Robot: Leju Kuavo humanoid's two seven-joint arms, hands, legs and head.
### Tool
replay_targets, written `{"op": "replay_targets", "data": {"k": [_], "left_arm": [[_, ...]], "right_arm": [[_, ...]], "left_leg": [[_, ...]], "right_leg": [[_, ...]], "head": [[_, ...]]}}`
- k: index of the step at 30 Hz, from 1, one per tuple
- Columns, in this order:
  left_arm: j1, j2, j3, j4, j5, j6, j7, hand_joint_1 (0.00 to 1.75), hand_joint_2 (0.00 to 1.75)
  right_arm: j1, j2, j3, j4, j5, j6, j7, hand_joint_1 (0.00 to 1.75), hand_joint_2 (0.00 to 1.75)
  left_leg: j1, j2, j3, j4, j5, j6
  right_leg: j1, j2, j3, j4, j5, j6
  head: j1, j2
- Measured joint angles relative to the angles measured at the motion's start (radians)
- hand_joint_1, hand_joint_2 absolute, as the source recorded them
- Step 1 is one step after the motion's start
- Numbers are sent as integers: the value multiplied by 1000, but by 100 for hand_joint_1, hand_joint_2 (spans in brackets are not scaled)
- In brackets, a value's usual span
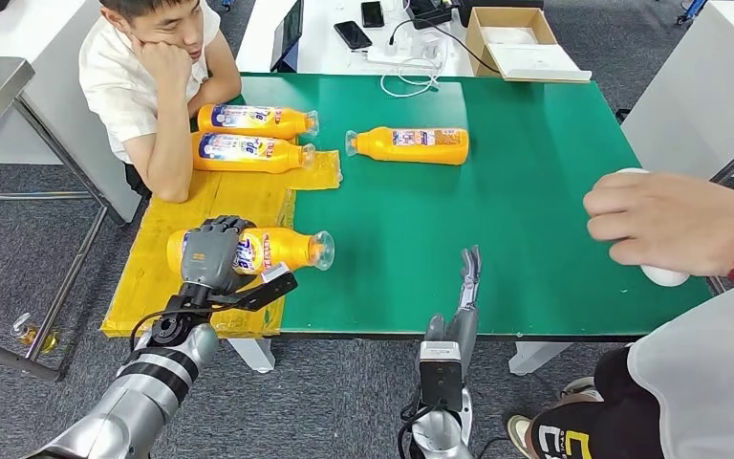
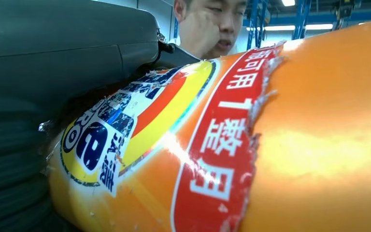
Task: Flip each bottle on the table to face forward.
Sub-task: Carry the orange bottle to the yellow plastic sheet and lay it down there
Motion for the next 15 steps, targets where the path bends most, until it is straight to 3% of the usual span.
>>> {"op": "replay_targets", "data": {"k": [4,8,9,10,11,13,14,15], "left_arm": [[-35,-1,-8,75,-27,-14,23,174,175],[-68,-4,-15,153,-64,-90,51,170,175],[-77,-5,-19,171,-85,-110,67,163,175],[-85,-6,-24,190,-103,-133,84,128,175],[-96,-7,-29,208,-118,-164,103,103,175],[-124,-12,-36,243,-132,-250,141,103,175],[-141,-15,-39,258,-136,-299,161,128,175],[-158,-18,-42,271,-136,-346,175,125,175]], "right_arm": [[-9,0,7,21,-2,16,0,0,0],[-18,0,17,45,-7,34,0,0,0],[-20,0,19,52,-7,37,0,0,0],[-22,0,22,58,-6,39,0,0,0],[-25,0,24,65,-5,41,0,0,0],[-32,0,26,83,-5,46,0,0,0],[-35,0,27,92,-5,48,0,0,0],[-39,0,27,101,-4,51,0,0,0]], "left_leg": [[0,0,0,0,0,0],[0,0,0,0,0,0],[0,0,0,0,0,0],[0,0,0,0,0,0],[0,0,0,0,0,0],[0,-2,1,0,0,0],[0,-4,1,0,0,0],[0,-5,3,0,0,0]], "right_leg": [[0,0,0,0,0,0],[0,0,0,0,0,0],[0,0,0,0,0,0],[0,0,0,0,0,0],[0,0,0,0,0,0],[0,-1,2,0,0,0],[0,-2,4,0,0,0],[0,-2,5,0,-1,0]], "head": [[0,0],[0,0],[0,0],[0,0],[0,0],[0,0],[0,0],[0,0]]}}
